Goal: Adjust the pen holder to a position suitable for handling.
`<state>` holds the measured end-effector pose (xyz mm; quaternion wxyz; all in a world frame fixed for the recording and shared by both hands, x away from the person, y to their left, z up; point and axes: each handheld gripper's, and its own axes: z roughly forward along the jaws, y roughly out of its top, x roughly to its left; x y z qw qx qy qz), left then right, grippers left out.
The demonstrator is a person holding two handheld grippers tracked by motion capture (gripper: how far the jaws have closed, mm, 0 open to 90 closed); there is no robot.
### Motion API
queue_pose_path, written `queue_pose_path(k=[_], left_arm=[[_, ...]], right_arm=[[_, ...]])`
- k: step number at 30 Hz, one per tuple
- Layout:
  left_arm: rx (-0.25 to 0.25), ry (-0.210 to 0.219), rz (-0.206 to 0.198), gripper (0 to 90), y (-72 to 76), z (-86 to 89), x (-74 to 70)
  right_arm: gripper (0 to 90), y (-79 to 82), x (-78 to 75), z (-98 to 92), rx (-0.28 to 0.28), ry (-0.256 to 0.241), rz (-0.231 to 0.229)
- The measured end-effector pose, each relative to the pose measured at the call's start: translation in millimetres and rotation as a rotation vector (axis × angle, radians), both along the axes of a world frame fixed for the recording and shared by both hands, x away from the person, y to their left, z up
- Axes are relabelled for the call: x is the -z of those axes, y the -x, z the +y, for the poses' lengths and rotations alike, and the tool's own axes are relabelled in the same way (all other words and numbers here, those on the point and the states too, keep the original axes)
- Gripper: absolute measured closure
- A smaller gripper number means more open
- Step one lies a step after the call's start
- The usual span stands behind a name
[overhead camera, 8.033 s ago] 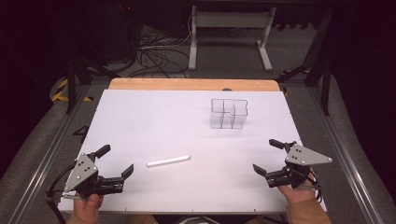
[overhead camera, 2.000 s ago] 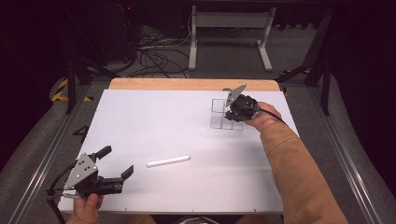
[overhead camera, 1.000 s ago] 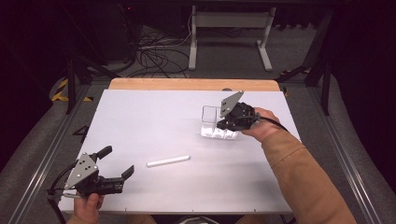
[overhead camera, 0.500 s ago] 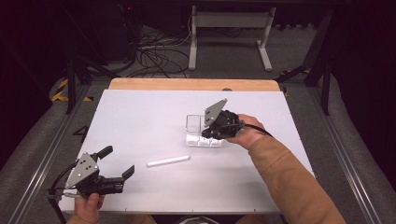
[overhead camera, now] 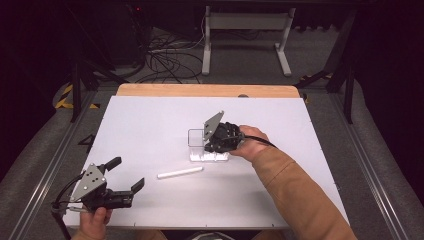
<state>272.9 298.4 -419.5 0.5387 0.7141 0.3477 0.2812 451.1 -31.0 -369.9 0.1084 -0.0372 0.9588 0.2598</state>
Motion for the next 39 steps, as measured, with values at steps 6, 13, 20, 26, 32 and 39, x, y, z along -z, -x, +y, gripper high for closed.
queue_pose_path(k=[6,13,20,26,32,39], left_arm=[[0.027,0.017,0.005,2.7,-1.3,1.1,1.6],[0.012,0.0,0.006,3.8,-1.2,-0.7,1.0],[-0.002,-0.023,-0.027,4.0,-1.5,-3.1,-1.8],[-0.001,-0.021,0.012,4.2,-6.6,-3.4,-2.7],[-0.001,-0.031,0.003,5.4,-9.1,-5.8,-2.9],[-0.003,-0.045,0.008,6.9,-12.2,-7.2,-4.0]], right_arm=[[85.7,-3.2,3.6,1.3,-0.009,0.016,-0.01],[80.7,-3.1,3.3,0.1,0.007,-0.008,-0.015],[56.6,0.7,-13.5,-12.5,0.065,-0.143,0.028],[39.8,12.3,-30.4,-36.6,0.156,-0.332,0.029],[30.7,24.5,-36.5,-57.4,0.212,-0.42,-0.022],[21.5,34.7,-46.6,-72.7,0.249,-0.508,-0.056]])
